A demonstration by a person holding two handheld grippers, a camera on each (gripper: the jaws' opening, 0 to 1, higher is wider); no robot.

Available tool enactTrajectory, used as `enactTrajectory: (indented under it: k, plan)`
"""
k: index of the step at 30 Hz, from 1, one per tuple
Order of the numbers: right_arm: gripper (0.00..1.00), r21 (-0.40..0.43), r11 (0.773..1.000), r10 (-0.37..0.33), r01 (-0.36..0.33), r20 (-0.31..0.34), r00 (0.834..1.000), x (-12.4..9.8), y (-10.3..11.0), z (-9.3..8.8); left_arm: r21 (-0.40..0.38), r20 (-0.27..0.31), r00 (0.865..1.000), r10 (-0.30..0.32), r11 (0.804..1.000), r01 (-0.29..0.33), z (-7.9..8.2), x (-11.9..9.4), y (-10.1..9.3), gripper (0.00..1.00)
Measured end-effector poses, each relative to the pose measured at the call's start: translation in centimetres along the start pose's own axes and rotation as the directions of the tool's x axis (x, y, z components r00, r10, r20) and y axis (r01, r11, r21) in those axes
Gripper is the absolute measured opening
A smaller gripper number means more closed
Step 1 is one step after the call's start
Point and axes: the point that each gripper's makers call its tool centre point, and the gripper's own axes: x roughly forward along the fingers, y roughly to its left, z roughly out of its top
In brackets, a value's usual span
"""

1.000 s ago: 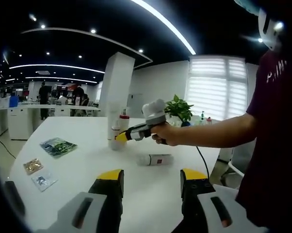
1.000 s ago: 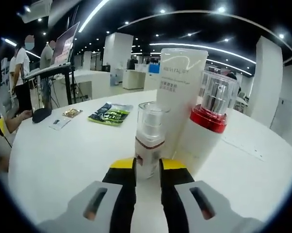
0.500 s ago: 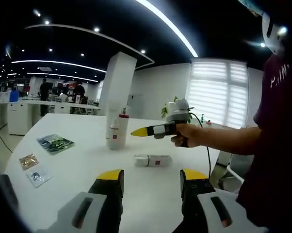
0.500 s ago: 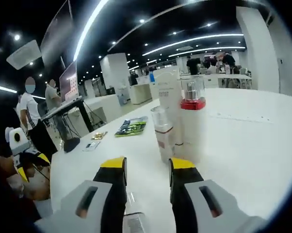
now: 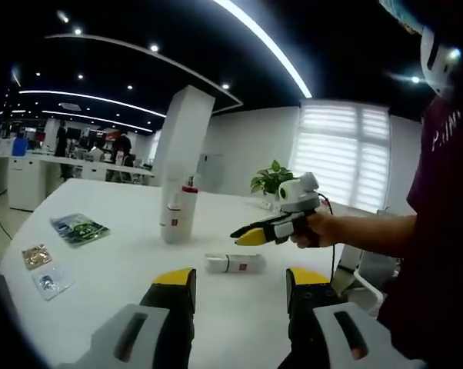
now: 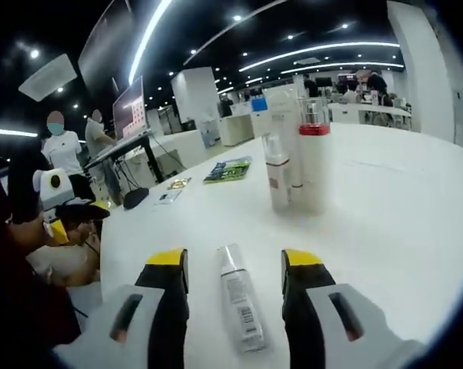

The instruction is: Arrange the skincare products in the storage area until every visible bottle or jar stands upright without overlapping.

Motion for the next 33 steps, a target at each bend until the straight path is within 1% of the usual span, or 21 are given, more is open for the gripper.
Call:
enactTrajectory:
  k: [2, 5, 7, 10, 12, 13, 15, 16, 17, 18, 19, 20, 21, 24, 25, 26, 27, 28, 30, 31, 33]
  plan:
    - [0.50, -0.023, 1.000, 0.003, -0.003, -0.027, 1.000, -0.1, 0.3, -0.5, -0.012, 0.007, 1.000, 0.000, 1.000, 0.000, 0.2, 0.1, 0.0, 0.48]
    - [0.50, -0.072, 0.997, 0.012, -0.016, -0.054, 0.998, -0.2, 0.8, -1.0, -0.024, 0.008, 1.000, -0.005, 1.000, 0.006, 0.0, 0.4, -0.2, 0.48]
    - [0.49, -0.108, 0.994, 0.010, -0.020, -0.092, 0.996, -0.1, 1.0, -1.6, -0.025, 0.003, 1.000, -0.013, 1.000, 0.013, -0.2, 0.7, -0.4, 0.48]
    - [0.44, -0.197, 0.980, -0.029, 0.001, -0.137, 0.990, 0.1, 0.9, -2.4, -0.024, -0.004, 1.000, -0.021, 0.999, 0.021, -0.3, 0.9, -0.6, 0.48]
    - [0.44, -0.198, 0.980, -0.035, 0.004, -0.155, 0.987, 0.3, 1.0, -2.7, -0.025, -0.010, 1.000, -0.023, 0.999, 0.023, -0.5, 0.9, -0.6, 0.48]
    - [0.44, -0.202, 0.979, -0.041, 0.004, -0.176, 0.984, 0.5, 0.9, -3.1, -0.024, -0.013, 1.000, -0.024, 0.999, 0.024, -0.6, 0.9, -0.7, 0.48]
    - [0.43, -0.233, 0.972, -0.062, 0.010, -0.215, 0.975, 0.7, 0.4, -3.8, -0.027, -0.017, 0.999, -0.028, 0.999, 0.027, -0.7, 0.8, -0.7, 0.48]
    - [0.42, -0.238, 0.971, -0.064, 0.010, -0.221, 0.973, 0.8, 0.3, -3.9, -0.027, -0.019, 0.999, -0.030, 0.999, 0.029, -0.7, 0.7, -0.8, 0.48]
    - [0.40, -0.226, 0.974, -0.055, 0.002, -0.231, 0.971, 1.0, 0.2, -4.0, -0.026, -0.020, 0.999, -0.030, 0.999, 0.030, -0.8, 0.6, -0.8, 0.48]
    - [0.36, -0.188, 0.982, -0.043, -0.008, -0.265, 0.963, 1.1, 0.2, -4.4, -0.027, -0.019, 0.999, -0.030, 0.999, 0.030, -0.9, 0.5, -0.7, 0.48]
    - [0.32, -0.188, 0.982, -0.050, -0.003, -0.274, 0.961, 1.3, 0.0, -4.5, -0.038, -0.015, 0.999, -0.030, 0.999, 0.030, -1.0, 0.4, -0.6, 0.48]
    - [0.32, -0.215, 0.977, -0.053, -0.009, -0.281, 0.958, 1.6, -0.1, -4.3, -0.052, -0.011, 0.999, -0.032, 0.998, 0.031, -1.0, 0.4, -0.6, 0.48]
    - [0.31, -0.221, 0.975, -0.052, -0.012, -0.283, 0.958, 1.6, -0.1, -4.3, -0.061, -0.008, 0.999, -0.034, 0.998, 0.034, -1.0, 0.4, -0.6, 0.48]
    - [0.27, -0.210, 0.977, -0.034, -0.035, -0.314, 0.949, 2.0, 0.3, -4.5, -0.058, -0.007, 1.000, -0.022, 0.998, 0.022, -0.8, 0.5, -0.3, 0.48]
    - [0.25, -0.206, 0.978, -0.031, -0.039, -0.326, 0.945, 2.2, 0.3, -4.7, -0.064, 0.000, 1.000, -0.022, 0.998, 0.022, -0.6, 0.5, -0.2, 0.48]
    - [0.26, -0.209, 0.977, -0.028, -0.047, -0.344, 0.938, 2.4, 0.3, -5.0, -0.075, 0.011, 1.000, -0.025, 0.997, 0.026, -0.4, 0.6, -0.3, 0.48]
    - [0.25, -0.212, 0.976, -0.030, -0.047, -0.346, 0.938, 2.5, 0.3, -5.0, -0.076, 0.013, 1.000, -0.026, 0.997, 0.027, -0.3, 0.6, -0.3, 0.48]
    - [0.23, -0.228, 0.972, -0.033, -0.055, -0.367, 0.930, 2.6, 0.2, -5.4, -0.077, 0.012, 1.000, -0.029, 0.997, 0.029, -0.3, 0.6, -0.4, 0.48]
    - [0.21, -0.245, 0.968, -0.049, -0.048, -0.375, 0.926, 2.7, 0.0, -5.5, -0.073, 0.008, 1.000, -0.029, 0.997, 0.029, -0.4, 0.6, -0.4, 0.48]
    - [0.21, -0.268, 0.962, -0.055, -0.050, -0.370, 0.927, 2.7, -0.1, -5.4, -0.073, 0.005, 1.000, -0.028, 0.997, 0.028, -0.5, 0.7, -0.4, 0.48]
    - [0.21, -0.255, 0.966, -0.054, -0.047, -0.374, 0.926, 2.6, -0.1, -5.4, -0.078, 0.003, 1.000, -0.029, 0.997, 0.029, -0.6, 0.6, -0.5, 0.48]
